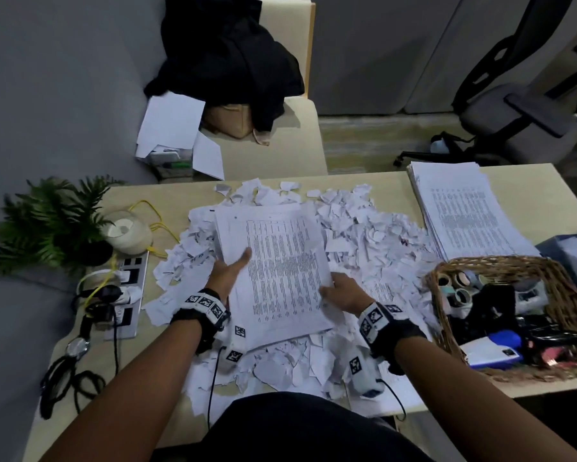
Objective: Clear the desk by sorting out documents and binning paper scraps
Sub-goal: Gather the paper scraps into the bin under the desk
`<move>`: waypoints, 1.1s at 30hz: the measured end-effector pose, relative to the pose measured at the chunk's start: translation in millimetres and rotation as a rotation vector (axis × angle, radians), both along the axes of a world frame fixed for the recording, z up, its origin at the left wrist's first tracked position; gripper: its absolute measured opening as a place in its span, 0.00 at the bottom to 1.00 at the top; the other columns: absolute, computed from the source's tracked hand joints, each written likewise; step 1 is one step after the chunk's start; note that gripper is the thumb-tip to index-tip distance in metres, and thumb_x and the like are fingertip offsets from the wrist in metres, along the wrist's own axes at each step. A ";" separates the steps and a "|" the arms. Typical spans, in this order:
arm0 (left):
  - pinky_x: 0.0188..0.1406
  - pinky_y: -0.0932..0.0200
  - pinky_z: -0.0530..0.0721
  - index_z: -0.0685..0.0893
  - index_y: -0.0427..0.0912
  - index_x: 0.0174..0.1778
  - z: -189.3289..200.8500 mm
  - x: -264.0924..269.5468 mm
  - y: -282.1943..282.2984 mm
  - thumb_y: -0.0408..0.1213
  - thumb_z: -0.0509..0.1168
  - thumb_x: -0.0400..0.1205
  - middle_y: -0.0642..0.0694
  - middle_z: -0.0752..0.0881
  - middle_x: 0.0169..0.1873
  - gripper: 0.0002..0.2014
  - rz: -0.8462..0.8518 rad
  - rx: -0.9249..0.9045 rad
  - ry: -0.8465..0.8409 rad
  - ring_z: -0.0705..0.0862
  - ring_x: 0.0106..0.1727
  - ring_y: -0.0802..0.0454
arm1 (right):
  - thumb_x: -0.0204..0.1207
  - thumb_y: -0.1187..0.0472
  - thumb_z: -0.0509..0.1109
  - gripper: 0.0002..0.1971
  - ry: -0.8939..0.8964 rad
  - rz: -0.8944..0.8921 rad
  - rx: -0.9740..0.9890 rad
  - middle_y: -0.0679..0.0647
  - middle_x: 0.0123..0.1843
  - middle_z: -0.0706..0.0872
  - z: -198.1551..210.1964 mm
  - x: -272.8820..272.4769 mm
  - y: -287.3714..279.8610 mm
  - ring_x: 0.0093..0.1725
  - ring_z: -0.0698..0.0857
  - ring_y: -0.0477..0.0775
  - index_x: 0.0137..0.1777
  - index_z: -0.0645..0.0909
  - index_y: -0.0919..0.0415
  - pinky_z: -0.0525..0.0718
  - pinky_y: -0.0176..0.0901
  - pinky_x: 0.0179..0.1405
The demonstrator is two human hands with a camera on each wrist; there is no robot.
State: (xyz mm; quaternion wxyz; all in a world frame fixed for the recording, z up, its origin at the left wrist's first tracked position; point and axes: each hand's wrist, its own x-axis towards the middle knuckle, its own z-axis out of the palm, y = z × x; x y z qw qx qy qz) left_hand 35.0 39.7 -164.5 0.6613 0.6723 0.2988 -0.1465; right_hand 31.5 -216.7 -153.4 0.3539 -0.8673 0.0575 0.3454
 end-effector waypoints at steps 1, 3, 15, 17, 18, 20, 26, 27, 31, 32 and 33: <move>0.71 0.51 0.71 0.74 0.36 0.73 0.3 -0.5 -2.4 0.59 0.76 0.69 0.47 0.80 0.66 0.42 -0.031 0.033 -0.018 0.75 0.73 0.46 | 0.82 0.61 0.65 0.12 0.000 0.035 -0.040 0.64 0.58 0.86 -3.4 -0.2 4.0 0.59 0.85 0.63 0.60 0.80 0.68 0.83 0.53 0.60; 0.64 0.57 0.72 0.76 0.36 0.67 2.9 -1.7 -5.3 0.43 0.77 0.75 0.50 0.79 0.59 0.28 -0.070 0.127 -0.035 0.77 0.66 0.51 | 0.80 0.57 0.68 0.17 -0.024 0.081 -0.109 0.62 0.62 0.85 -10.8 0.6 8.2 0.62 0.83 0.62 0.64 0.79 0.66 0.82 0.52 0.62; 0.62 0.54 0.76 0.77 0.38 0.70 26.0 10.4 0.5 0.39 0.71 0.80 0.43 0.85 0.60 0.23 -0.274 0.165 -0.112 0.81 0.62 0.46 | 0.84 0.55 0.63 0.16 -0.243 -0.634 0.115 0.59 0.34 0.90 -6.0 41.2 -16.4 0.34 0.89 0.59 0.42 0.82 0.66 0.86 0.47 0.33; 0.59 0.54 0.77 0.77 0.36 0.70 22.5 11.4 4.7 0.39 0.70 0.81 0.41 0.85 0.60 0.22 -0.276 0.219 -0.111 0.82 0.61 0.43 | 0.85 0.58 0.60 0.17 -0.193 -0.678 0.123 0.60 0.32 0.90 -3.5 37.7 -26.7 0.32 0.89 0.59 0.39 0.82 0.66 0.82 0.42 0.27; 0.59 0.54 0.77 0.77 0.36 0.70 21.4 11.4 5.9 0.39 0.70 0.81 0.40 0.85 0.60 0.22 -0.279 0.249 -0.116 0.82 0.61 0.43 | 0.85 0.59 0.60 0.17 -0.172 -0.663 0.099 0.61 0.32 0.90 -4.4 34.8 -34.1 0.32 0.89 0.59 0.37 0.82 0.66 0.82 0.41 0.26; 0.60 0.52 0.79 0.77 0.35 0.70 17.4 11.2 8.0 0.38 0.70 0.81 0.38 0.85 0.60 0.23 -0.261 0.272 -0.126 0.83 0.61 0.41 | 0.83 0.60 0.63 0.17 -0.151 -0.598 -0.002 0.60 0.31 0.90 -8.2 25.9 -55.9 0.31 0.90 0.59 0.35 0.83 0.67 0.85 0.43 0.26; 0.67 0.47 0.77 0.78 0.38 0.69 22.9 18.7 -4.3 0.37 0.71 0.80 0.43 0.85 0.60 0.22 -0.158 0.164 -0.153 0.82 0.61 0.45 | 0.75 0.65 0.65 0.14 -0.081 -0.333 -0.408 0.58 0.24 0.75 -1.3 -12.5 -115.3 0.25 0.73 0.57 0.27 0.75 0.62 0.77 0.45 0.28; 0.68 0.47 0.77 0.78 0.38 0.69 23.9 21.7 -8.6 0.37 0.72 0.79 0.44 0.85 0.60 0.22 -0.161 0.147 -0.163 0.82 0.61 0.45 | 0.75 0.66 0.65 0.16 -0.050 -0.318 -0.427 0.56 0.22 0.73 -0.9 -18.6 -121.4 0.23 0.72 0.55 0.25 0.72 0.61 0.75 0.44 0.29; 0.65 0.51 0.76 0.77 0.36 0.69 23.7 30.2 -32.4 0.38 0.70 0.80 0.46 0.84 0.56 0.22 -0.256 0.155 -0.158 0.81 0.60 0.47 | 0.71 0.65 0.67 0.13 0.009 -0.312 -0.511 0.56 0.25 0.74 -9.6 -47.2 -132.5 0.25 0.74 0.54 0.28 0.70 0.64 0.73 0.41 0.29; 0.64 0.52 0.76 0.78 0.37 0.69 21.0 30.9 -37.5 0.38 0.70 0.81 0.46 0.84 0.56 0.21 -0.279 0.162 -0.151 0.81 0.60 0.47 | 0.71 0.64 0.68 0.10 0.034 -0.301 -0.537 0.58 0.30 0.78 -10.6 -53.6 -131.4 0.30 0.78 0.56 0.31 0.73 0.65 0.74 0.39 0.31; 0.64 0.53 0.76 0.78 0.37 0.69 16.5 31.0 -42.0 0.38 0.70 0.80 0.44 0.85 0.58 0.21 -0.306 0.173 -0.149 0.82 0.61 0.46 | 0.69 0.62 0.69 0.08 0.055 -0.296 -0.540 0.60 0.37 0.81 -12.8 -60.0 -129.8 0.36 0.81 0.58 0.37 0.76 0.67 0.77 0.39 0.35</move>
